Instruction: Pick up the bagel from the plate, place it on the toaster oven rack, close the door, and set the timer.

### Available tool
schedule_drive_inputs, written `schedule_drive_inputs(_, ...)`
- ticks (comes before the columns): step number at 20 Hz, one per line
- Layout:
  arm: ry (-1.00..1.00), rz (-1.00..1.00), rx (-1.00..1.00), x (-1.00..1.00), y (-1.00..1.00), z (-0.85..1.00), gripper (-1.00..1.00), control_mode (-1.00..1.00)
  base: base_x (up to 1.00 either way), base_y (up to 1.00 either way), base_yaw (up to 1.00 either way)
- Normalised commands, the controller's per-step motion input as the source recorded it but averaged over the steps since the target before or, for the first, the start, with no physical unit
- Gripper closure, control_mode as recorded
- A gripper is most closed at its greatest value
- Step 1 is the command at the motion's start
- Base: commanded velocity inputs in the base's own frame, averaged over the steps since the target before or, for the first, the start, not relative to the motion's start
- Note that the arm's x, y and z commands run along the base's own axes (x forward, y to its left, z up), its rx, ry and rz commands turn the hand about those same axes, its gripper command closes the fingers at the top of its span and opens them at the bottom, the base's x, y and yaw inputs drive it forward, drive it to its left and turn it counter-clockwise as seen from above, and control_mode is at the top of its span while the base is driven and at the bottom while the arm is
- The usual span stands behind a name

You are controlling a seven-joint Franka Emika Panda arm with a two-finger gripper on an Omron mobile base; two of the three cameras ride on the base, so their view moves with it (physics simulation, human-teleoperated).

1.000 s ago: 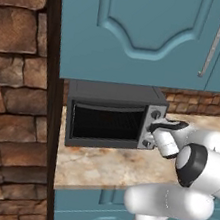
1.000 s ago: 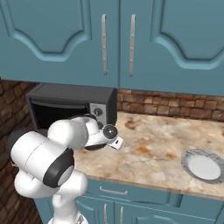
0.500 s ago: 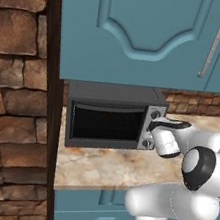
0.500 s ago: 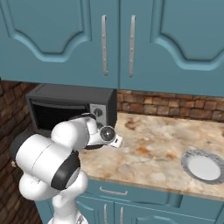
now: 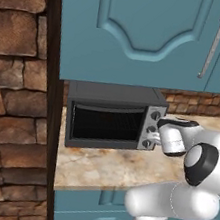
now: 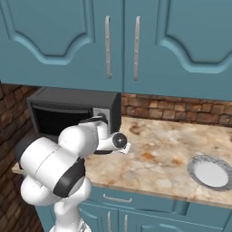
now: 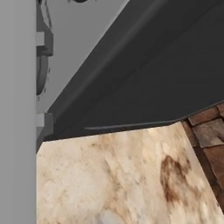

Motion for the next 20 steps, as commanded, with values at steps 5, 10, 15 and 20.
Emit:
schedule_drive_inputs(5, 0.16, 0.02, 0.08, -0.44, -0.72, -0.32, 1.0, -1.0, 0.0, 0.0, 0.0)
schedule_drive_inputs(10, 0.1, 0.08, 0.04, -0.8, -0.42, -0.05, 1.0, -1.0, 0.0, 0.0, 0.0)
schedule_drive_inputs(15, 0.06, 0.14, 0.05, -0.82, -0.23, 0.12, 1.0, -1.0, 0.0, 0.0, 0.0)
schedule_drive_inputs(20, 0.07, 0.18, 0.08, -0.42, 0.03, 0.67, 1.0, -1.0, 0.0, 0.0, 0.0)
